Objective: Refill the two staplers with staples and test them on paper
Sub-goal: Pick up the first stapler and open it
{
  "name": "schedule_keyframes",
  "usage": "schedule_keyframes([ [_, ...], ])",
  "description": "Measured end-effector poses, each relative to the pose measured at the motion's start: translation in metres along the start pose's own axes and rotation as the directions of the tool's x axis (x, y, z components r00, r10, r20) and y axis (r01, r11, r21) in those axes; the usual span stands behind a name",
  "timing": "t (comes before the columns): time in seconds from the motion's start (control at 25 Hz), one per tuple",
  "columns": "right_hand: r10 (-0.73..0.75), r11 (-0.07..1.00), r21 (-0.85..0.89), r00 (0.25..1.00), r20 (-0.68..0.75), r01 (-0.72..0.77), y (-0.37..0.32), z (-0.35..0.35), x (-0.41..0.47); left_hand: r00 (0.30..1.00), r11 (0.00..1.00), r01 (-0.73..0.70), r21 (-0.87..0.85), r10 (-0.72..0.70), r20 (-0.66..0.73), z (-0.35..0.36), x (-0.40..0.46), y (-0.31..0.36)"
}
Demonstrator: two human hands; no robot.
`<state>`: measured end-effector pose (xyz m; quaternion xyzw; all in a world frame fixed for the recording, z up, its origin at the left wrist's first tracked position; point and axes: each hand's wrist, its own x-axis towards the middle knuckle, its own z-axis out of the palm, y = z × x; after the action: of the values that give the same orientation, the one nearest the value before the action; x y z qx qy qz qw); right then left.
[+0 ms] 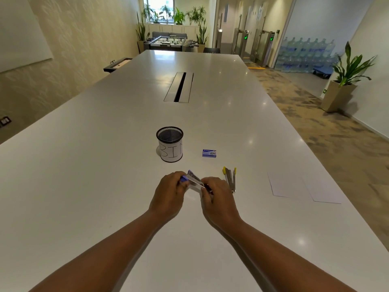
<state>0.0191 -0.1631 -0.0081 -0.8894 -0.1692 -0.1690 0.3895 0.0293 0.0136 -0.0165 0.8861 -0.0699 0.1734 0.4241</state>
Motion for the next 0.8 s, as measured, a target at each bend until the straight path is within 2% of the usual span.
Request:
schedule_keyframes([
  [0.12,-0.005,1.000,-0.028,0.999,0.049,0.007,-0.002,0.000,0.001,0.998,0.998,-0.057,-0.018,0.057,-0.006,-0.002,-0.005,0.004],
  [0.28,-0.039,0.999,-0.004,0.992,0.116,0.040,-0.006,0.000,-0.002,0.987,0.985,-0.153,0.074,0.149,0.061,-0.002,-0.011,0.003],
  [0.36,0.001,0.999,0.044,0.990,0.138,-0.007,-0.007,0.000,-0.004,0.985,0.985,-0.158,0.075,0.151,0.088,-0.001,-0.012,0.004],
  [0.56,0.066,0.981,0.173,0.992,0.105,-0.083,-0.003,-0.003,-0.002,0.974,0.979,-0.178,0.099,0.161,0.158,0.000,-0.010,0.009],
  [0.8,0.092,0.959,0.264,0.995,0.045,-0.101,-0.004,-0.004,-0.003,0.972,0.991,-0.134,0.013,0.129,0.195,-0.001,-0.009,0.011],
])
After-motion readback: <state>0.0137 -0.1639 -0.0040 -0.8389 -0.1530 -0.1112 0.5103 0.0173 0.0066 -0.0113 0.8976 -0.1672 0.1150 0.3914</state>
